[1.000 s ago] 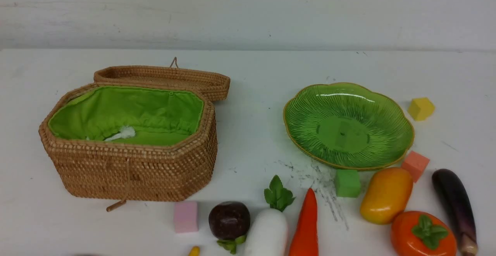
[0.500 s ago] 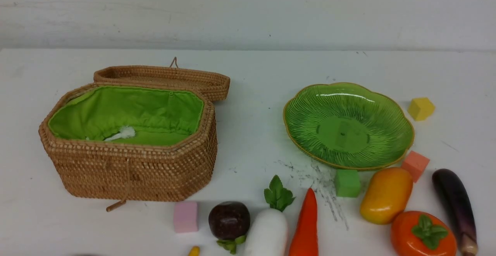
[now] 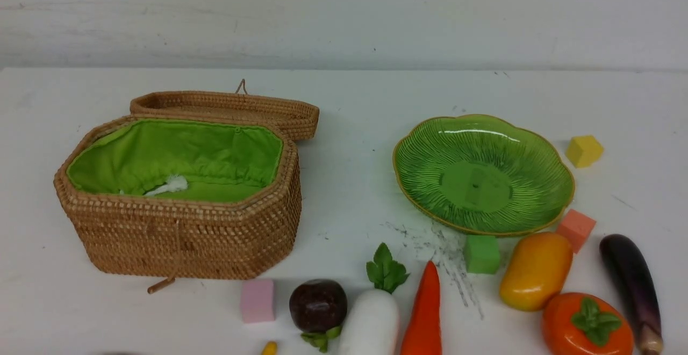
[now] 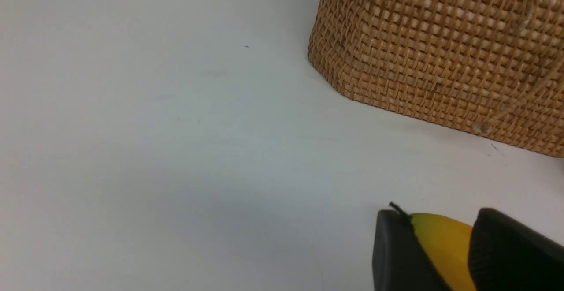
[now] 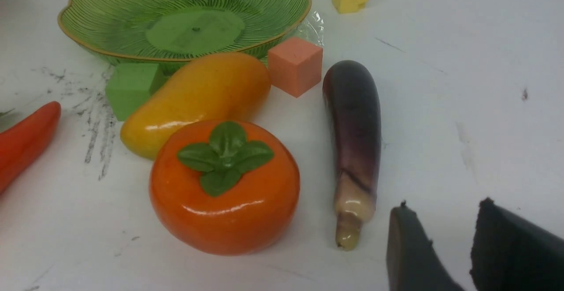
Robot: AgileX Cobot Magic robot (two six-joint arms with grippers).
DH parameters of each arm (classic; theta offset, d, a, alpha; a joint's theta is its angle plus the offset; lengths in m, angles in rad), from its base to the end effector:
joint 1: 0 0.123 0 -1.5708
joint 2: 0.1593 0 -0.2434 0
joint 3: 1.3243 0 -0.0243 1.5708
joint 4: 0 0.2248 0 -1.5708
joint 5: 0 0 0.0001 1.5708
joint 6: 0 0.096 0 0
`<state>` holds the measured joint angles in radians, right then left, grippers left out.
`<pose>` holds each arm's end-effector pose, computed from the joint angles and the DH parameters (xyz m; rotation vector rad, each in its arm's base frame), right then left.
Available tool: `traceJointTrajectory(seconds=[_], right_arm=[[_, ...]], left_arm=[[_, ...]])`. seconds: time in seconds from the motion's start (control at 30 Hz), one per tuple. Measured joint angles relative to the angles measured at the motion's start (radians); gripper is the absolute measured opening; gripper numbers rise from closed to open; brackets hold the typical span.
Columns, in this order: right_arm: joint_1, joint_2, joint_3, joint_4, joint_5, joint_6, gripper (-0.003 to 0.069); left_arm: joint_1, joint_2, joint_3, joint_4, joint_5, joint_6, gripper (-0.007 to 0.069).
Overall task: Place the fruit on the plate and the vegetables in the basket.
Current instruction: Use the left arm to grab a banana and put it into the right plate
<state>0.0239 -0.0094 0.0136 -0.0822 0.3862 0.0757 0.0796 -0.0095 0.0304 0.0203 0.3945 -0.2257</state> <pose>0.0730 -0.0012 0.1736 -0.0015 1.8727 -0.0128 0.0726 0.0065 0.1674 -0.2765 1.8795 -0.0792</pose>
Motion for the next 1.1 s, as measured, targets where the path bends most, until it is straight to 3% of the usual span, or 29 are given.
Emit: traceJointTrajectory(seconds=[0.97, 1.1], right_arm=[[0.000, 0.000, 0.000, 0.000, 0.000, 0.000, 0.0243], [0.000, 0.000, 0.000, 0.000, 0.000, 0.000, 0.0243]], left_arm=[[0.000, 0.000, 0.000, 0.000, 0.000, 0.000, 0.0239], [0.000, 0.000, 0.000, -0.020, -0.085, -0.017, 0.0239]])
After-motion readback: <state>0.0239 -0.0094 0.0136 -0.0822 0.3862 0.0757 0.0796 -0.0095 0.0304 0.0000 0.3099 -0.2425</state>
